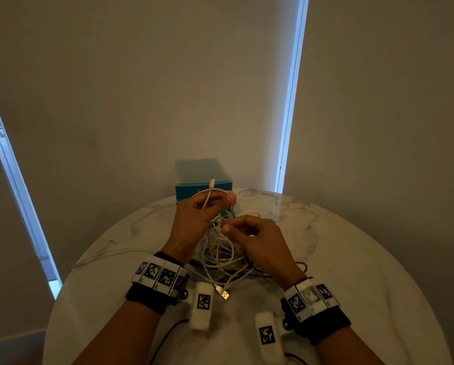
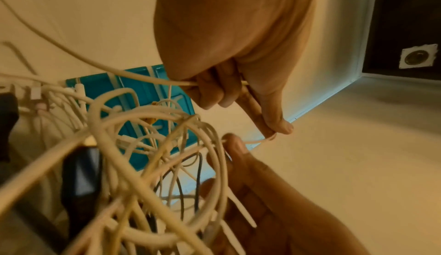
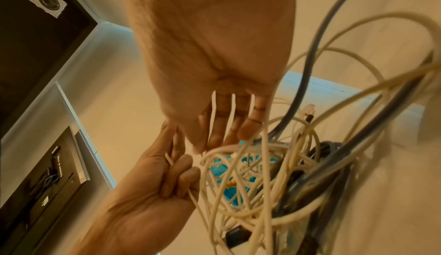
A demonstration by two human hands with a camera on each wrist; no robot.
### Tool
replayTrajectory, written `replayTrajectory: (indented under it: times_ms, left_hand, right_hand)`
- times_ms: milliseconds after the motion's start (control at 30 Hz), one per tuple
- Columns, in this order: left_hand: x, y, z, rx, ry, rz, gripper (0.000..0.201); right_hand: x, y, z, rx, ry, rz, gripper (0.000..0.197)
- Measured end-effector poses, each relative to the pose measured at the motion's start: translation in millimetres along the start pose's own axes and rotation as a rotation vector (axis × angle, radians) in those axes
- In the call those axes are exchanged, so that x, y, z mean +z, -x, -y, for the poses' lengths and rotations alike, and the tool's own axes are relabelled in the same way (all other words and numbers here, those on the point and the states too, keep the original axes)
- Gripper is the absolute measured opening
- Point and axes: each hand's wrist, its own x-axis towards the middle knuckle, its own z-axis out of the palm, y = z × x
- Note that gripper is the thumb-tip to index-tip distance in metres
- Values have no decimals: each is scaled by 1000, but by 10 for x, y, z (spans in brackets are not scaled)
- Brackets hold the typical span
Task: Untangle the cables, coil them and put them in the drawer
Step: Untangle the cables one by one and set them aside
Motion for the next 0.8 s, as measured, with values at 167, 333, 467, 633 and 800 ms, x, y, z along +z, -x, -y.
replayTrajectory:
  times_ms: [167,333,467,633,800]
  left_hand:
    - [-131,-15,42,-48,-246,138,26]
    - [-215,-52,100,-54,-406,189,14]
    - [-318,-72,159,-81,-467,165,8]
    - [-192,-31,84,-17,-443,190,19]
    - [61,74,29,-19,-483,296,30]
  right_hand:
    - [-89,-35,5,-40,-87,-241,9]
    - [-171,-42,54,-15,-252,-393,14]
    - [-399,-118,129,26,-616,-619,20]
    - [-437,-108,122,67,-759,-560,24]
    - [-311,-108,172,68,-784,-403,26]
